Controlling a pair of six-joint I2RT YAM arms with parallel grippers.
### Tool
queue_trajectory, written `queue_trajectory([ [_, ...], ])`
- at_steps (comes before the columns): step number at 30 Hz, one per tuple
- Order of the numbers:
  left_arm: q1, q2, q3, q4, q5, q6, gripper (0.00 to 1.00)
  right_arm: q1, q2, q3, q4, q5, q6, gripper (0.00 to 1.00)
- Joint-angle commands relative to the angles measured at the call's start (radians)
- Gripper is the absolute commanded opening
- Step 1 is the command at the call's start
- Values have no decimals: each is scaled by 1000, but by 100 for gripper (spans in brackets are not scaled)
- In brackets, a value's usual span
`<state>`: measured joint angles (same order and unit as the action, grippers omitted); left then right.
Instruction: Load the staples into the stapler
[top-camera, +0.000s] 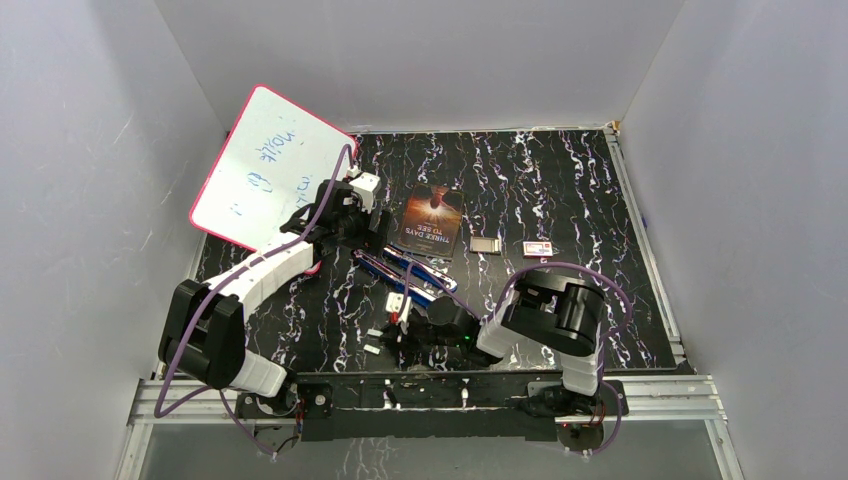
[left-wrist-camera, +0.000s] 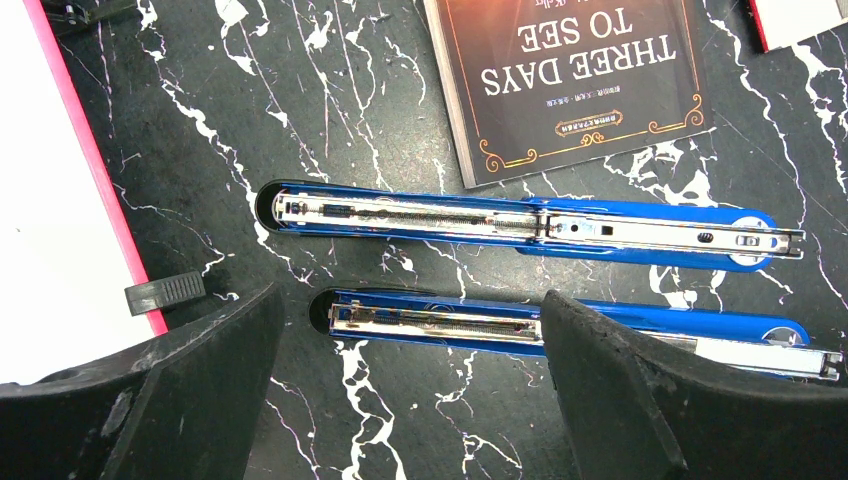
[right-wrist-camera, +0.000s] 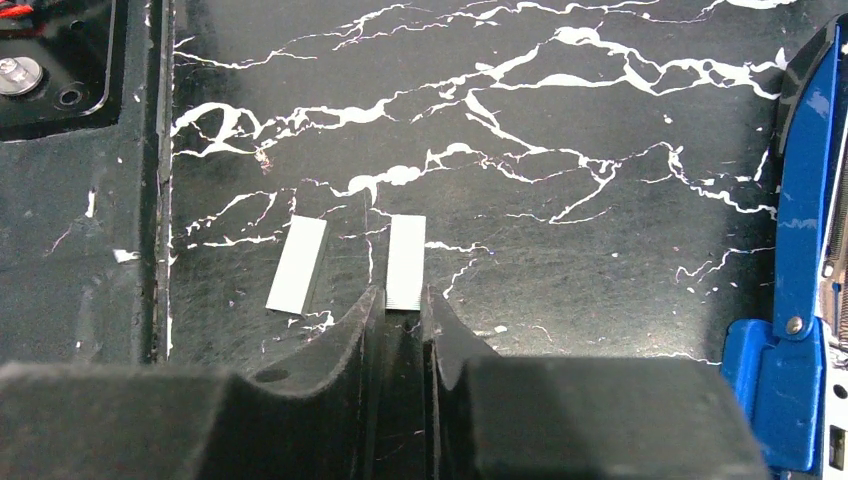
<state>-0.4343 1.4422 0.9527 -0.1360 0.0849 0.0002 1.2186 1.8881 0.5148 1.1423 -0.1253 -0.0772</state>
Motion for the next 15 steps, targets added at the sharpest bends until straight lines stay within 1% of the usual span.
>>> queue_trajectory([
  [1,-4,-46,4,-10,-7,6,98,-2,36,3,-49,46,2,22],
  [6,-4,-46,3,-8,-7,6,98,-3,30,16,-64,34,-9,9],
  [10,-4,-46,3,-7,-7,6,98,-2,-30,39,-102,21,-42,0],
  [15,-4,-41,5,-5,-8,6,98,-18,-155,79,-161,-31,-55,0],
])
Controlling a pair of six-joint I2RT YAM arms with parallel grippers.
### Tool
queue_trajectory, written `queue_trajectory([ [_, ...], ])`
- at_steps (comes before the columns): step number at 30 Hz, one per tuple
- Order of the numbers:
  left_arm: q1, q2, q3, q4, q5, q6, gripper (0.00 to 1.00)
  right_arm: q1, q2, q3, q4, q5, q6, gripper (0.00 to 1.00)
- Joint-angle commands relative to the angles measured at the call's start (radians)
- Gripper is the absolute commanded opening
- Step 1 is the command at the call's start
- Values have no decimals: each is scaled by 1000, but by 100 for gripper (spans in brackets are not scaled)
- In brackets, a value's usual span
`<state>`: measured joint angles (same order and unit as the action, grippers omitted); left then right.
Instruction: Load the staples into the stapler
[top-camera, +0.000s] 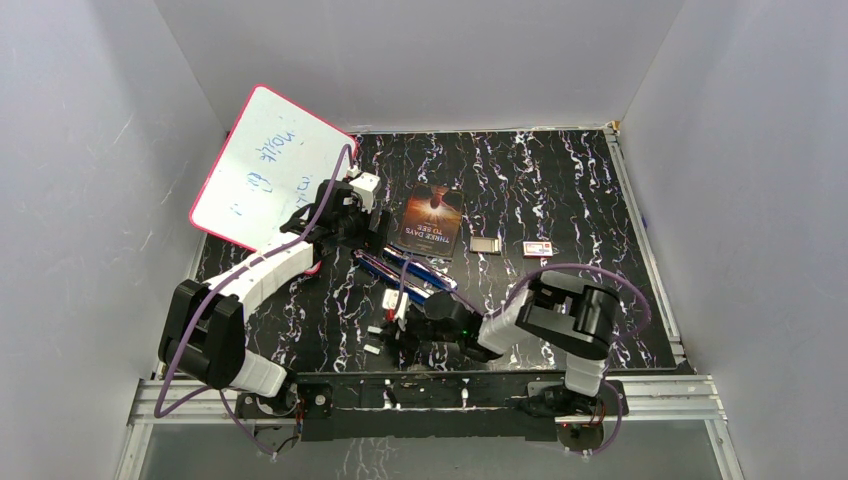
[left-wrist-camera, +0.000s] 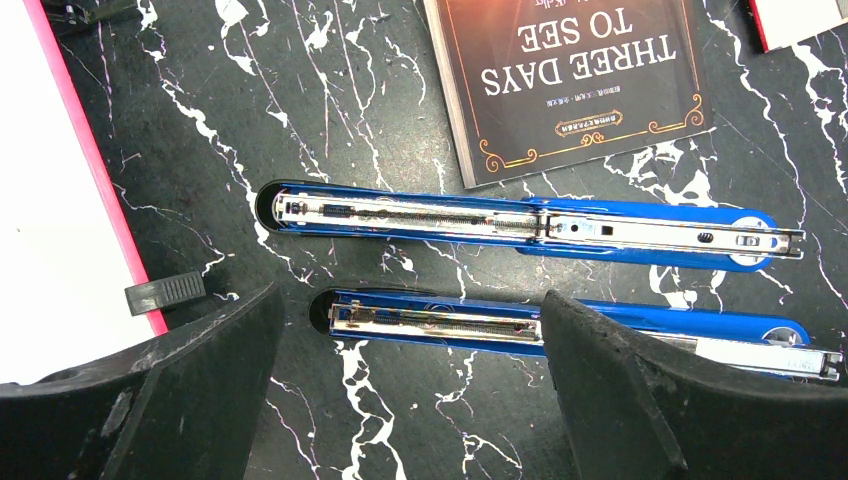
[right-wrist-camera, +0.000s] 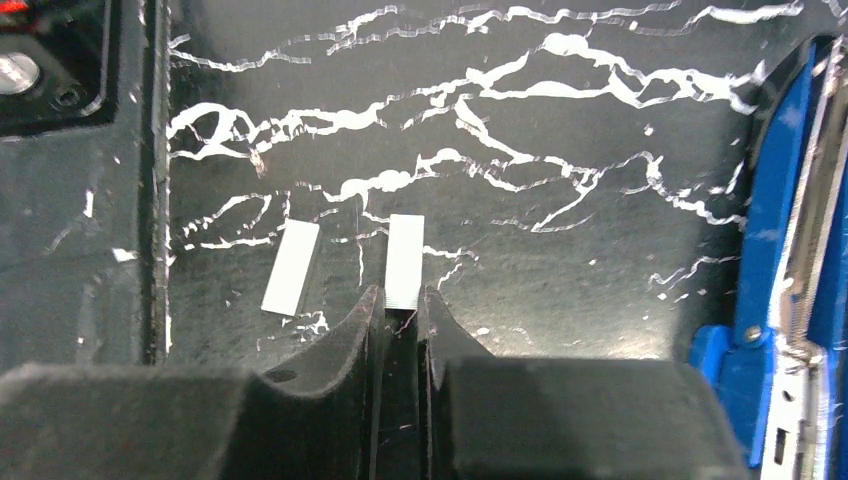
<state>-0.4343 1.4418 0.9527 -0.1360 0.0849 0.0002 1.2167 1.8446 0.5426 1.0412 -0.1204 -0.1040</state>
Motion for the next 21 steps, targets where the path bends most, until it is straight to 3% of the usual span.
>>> queue_trajectory([
  [1,-5,-38,5,-5,-9,6,98,-21,-148,55,-70,-41,-31,0],
  [7,-4,-28,8,-2,-13,1,98,-97,-364,6,-212,-21,-63,0],
  [13,-4,-5,21,-1,-2,-10,98,-286,-548,-60,-385,-10,-74,0],
  [16,-4,14,32,2,6,-26,98,-365,-580,-46,-450,-7,-78,0],
  [21,-4,43,49,18,24,-87,97,-388,-548,12,-528,29,-60,0],
])
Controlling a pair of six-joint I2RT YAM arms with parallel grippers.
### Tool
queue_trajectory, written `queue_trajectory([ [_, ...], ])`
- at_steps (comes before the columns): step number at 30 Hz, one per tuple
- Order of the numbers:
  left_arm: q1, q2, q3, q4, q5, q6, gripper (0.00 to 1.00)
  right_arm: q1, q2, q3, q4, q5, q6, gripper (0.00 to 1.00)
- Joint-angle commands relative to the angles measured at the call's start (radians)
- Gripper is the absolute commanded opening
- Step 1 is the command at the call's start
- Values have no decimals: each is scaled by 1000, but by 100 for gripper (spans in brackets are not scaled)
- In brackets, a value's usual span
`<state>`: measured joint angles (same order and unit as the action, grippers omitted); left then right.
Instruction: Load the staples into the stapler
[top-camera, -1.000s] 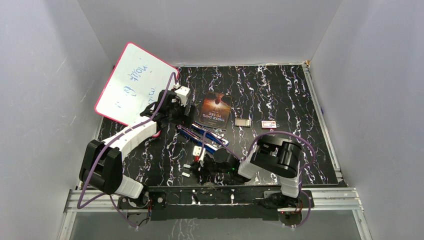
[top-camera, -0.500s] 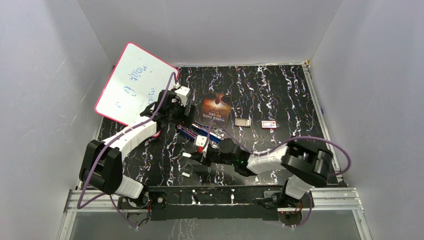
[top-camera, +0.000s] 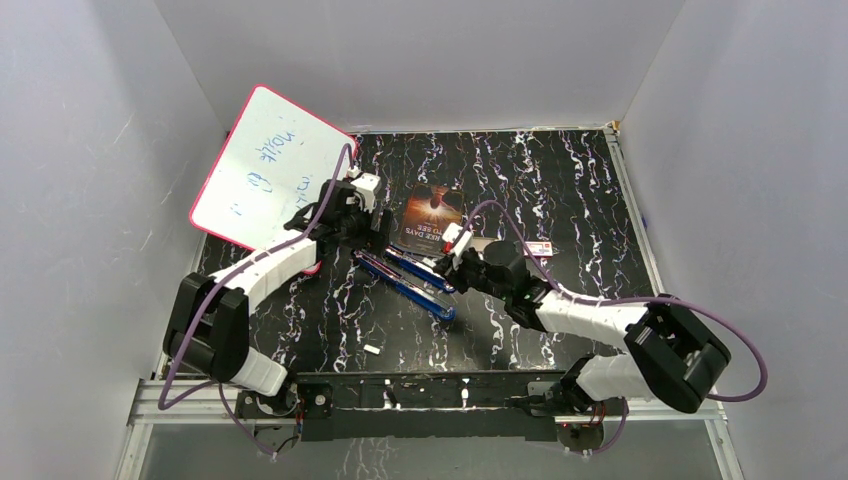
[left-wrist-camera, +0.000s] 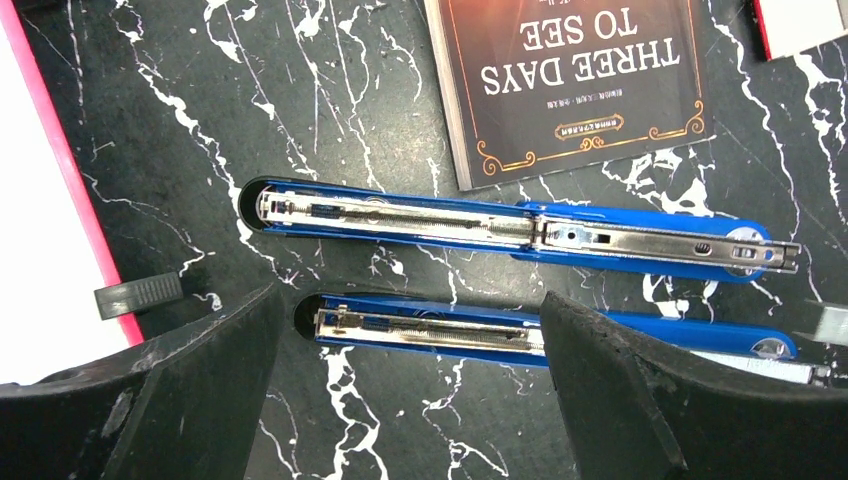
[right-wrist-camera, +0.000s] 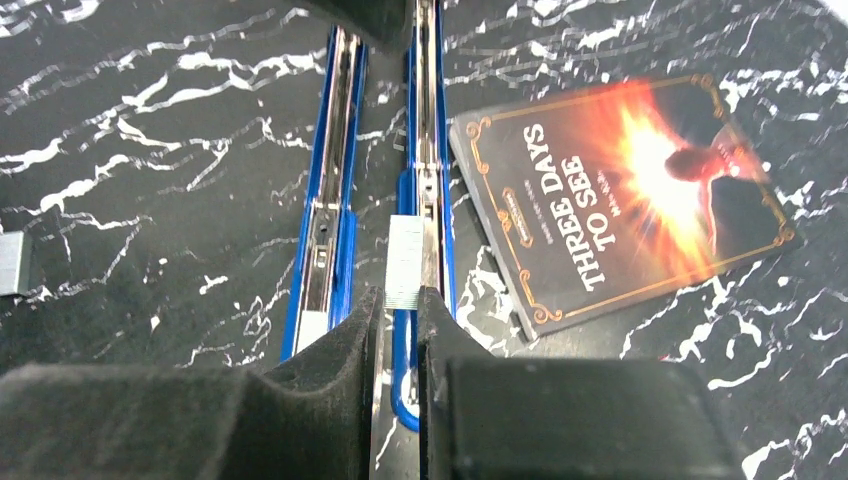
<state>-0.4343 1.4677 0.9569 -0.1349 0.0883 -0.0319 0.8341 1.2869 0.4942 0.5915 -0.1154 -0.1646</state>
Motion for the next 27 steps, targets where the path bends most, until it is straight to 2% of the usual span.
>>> queue_trajectory([
  [1,-4,24,48,19,24,-67,97,-7,17,73,-89,29,11,0],
  [10,-4,68,111,-26,-10,-54,98,-14,72,150,-173,70,45,0],
  [27,-4,75,66,21,-2,-15,98,-54,226,320,-363,-3,83,0],
])
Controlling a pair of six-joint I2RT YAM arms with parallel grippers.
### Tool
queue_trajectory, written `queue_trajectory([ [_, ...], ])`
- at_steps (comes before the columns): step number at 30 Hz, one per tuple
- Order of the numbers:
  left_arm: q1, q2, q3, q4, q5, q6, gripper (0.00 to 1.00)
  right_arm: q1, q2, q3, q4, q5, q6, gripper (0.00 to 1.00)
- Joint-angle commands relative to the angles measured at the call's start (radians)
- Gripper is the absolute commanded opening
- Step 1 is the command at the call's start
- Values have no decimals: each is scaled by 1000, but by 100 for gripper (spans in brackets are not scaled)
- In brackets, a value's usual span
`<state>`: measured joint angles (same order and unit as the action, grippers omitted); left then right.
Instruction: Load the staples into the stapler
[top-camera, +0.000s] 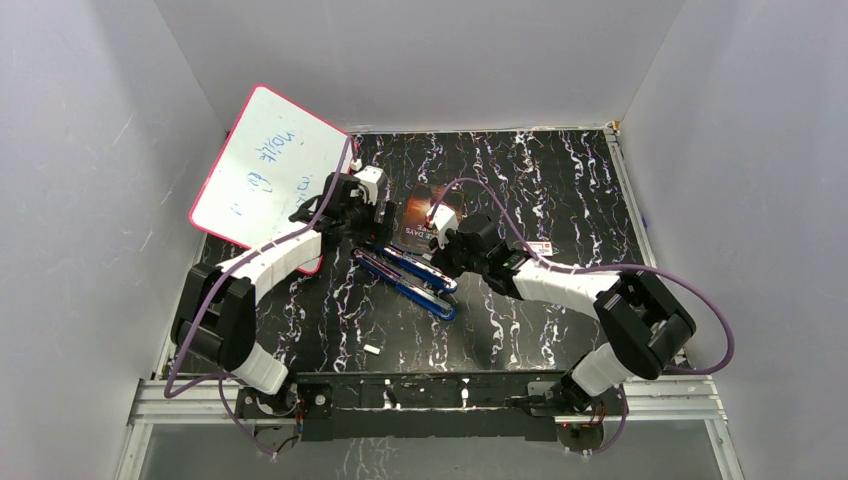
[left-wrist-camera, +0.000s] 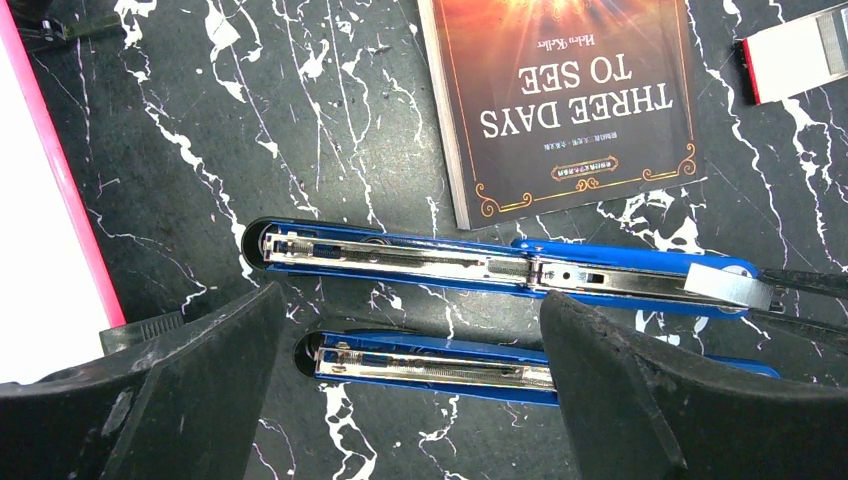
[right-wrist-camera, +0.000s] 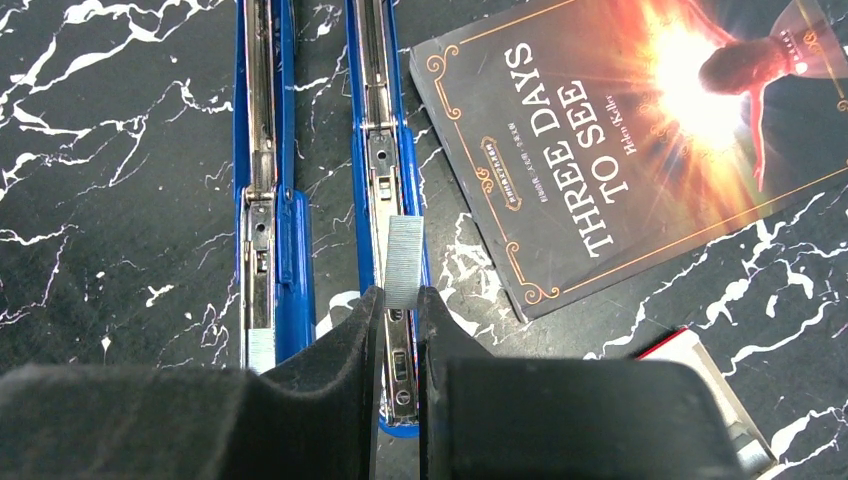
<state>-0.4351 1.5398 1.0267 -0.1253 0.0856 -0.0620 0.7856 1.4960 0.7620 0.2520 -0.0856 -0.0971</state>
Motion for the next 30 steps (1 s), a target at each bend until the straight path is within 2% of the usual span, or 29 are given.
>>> queue_trajectory([
  [1,-3,4,-4,12,-1,16,98,-5,22,55,-28,-33,15,0],
  [30,-6,-1,-9,19,1,17,98,-6,67,80,-63,-28,35,0],
])
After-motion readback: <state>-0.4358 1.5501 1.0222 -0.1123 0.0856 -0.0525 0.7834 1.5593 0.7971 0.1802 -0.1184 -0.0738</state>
